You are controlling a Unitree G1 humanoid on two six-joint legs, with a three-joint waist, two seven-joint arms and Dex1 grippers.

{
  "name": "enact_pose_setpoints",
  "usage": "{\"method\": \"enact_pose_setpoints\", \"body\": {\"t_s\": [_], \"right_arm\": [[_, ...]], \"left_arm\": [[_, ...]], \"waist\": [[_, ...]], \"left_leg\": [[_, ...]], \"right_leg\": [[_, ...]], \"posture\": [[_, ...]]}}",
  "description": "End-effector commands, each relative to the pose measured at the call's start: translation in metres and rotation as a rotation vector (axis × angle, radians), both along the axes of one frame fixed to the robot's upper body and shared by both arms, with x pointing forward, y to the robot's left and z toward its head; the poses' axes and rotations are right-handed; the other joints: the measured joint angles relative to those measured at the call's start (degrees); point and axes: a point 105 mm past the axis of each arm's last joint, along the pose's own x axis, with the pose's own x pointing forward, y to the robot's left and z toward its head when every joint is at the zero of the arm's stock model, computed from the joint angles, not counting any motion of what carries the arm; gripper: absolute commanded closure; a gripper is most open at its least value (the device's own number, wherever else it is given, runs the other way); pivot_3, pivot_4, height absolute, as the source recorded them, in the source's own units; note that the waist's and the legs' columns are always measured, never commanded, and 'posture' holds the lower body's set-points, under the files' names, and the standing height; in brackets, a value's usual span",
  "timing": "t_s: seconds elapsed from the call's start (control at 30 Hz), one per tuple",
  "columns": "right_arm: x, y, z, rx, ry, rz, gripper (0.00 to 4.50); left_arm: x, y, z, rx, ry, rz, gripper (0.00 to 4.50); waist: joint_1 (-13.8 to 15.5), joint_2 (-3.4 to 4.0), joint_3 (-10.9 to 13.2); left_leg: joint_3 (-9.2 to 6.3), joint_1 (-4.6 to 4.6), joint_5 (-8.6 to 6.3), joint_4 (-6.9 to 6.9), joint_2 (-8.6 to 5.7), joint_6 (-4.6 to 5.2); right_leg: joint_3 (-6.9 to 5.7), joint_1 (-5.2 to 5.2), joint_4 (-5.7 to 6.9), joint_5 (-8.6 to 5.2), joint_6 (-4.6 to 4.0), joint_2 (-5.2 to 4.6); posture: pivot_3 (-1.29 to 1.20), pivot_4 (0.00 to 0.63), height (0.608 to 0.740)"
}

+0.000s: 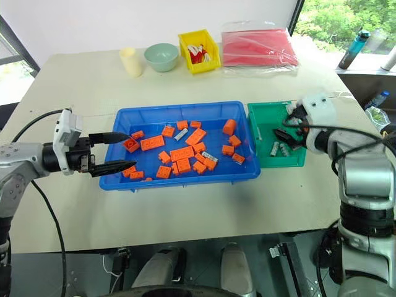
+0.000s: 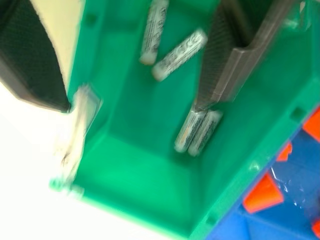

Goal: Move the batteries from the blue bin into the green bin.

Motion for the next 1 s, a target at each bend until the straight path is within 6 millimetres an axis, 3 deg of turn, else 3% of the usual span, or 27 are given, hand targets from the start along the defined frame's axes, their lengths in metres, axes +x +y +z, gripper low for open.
{"method": "enact_pose_setpoints", "body": {"t_s": [0.03, 0.13, 0.23, 0.3, 0.67, 1.0], "right_arm": [[0.007, 0.069, 0.029, 0.024, -0.081, 0.28, 0.63], [0.009, 0.125, 0.025, -0.068, -0.087, 0.545, 0.63], [0.011, 0.162, 0.011, -0.207, -0.067, 0.783, 0.63], [0.024, 0.181, -0.006, -0.354, -0.063, 0.89, 0.63], [0.06, 0.212, -0.054, -0.596, -0.036, 1.014, 0.63], [0.058, 0.229, -0.068, -0.607, -0.04, 1.052, 0.63]], "left_arm": [[-0.004, 0.002, 0.01, 0.021, -0.051, 0.005, 0.0], [-0.004, 0.003, 0.012, 0.023, -0.057, 0.021, 0.0], [-0.006, 0.004, 0.013, 0.027, -0.063, 0.026, 0.0], [-0.008, 0.005, 0.015, 0.03, -0.073, 0.037, 0.0], [-0.023, 0.013, 0.018, 0.038, -0.088, 0.107, 0.0], [-0.032, 0.018, 0.017, 0.042, -0.088, 0.156, 0.0]], "waist": [[0.0, 0.0, 0.0], [0.2, -0.01, 0.0], [0.4, -0.03, 0.0], [0.4, -0.04, 0.0], [-1.4, -0.04, 0.0], [-3.1, -0.03, 0.0]], "left_leg": [[0.0, 0.04, 0.0, -0.03, 0.06, 0.0], [-0.1, 0.06, 0.0, -0.12, 0.1, 0.0], [-0.11, -0.06, 0.0, 0.03, -0.02, 0.0], [-0.19, -0.12, 0.0, 0.13, -0.05, 0.0], [-0.36, -0.12, 0.0, 0.07, -0.02, -0.01], [-0.44, -0.1, 0.01, 0.0, 0.01, -0.03]], "right_leg": [[-0.01, -0.02, -0.05, 0.0, -0.01, 0.03], [-0.07, -0.01, -0.04, 0.0, -0.01, 0.07], [-0.07, 0.02, -0.05, 0.0, -0.01, -0.01], [-0.11, 0.04, -0.08, 0.0, -0.01, -0.02], [-0.23, -0.03, -0.11, 0.01, -0.01, 0.03], [-0.23, -0.02, -0.1, 0.01, -0.02, 0.07]], "posture": [[0.0, 0.15, 0.74], [0.0, 0.15, 0.74], [0.0, 0.15, 0.74], [0.0, 0.15, 0.74], [0.0, 0.15, 0.74], [0.0, 0.15, 0.74]]}}
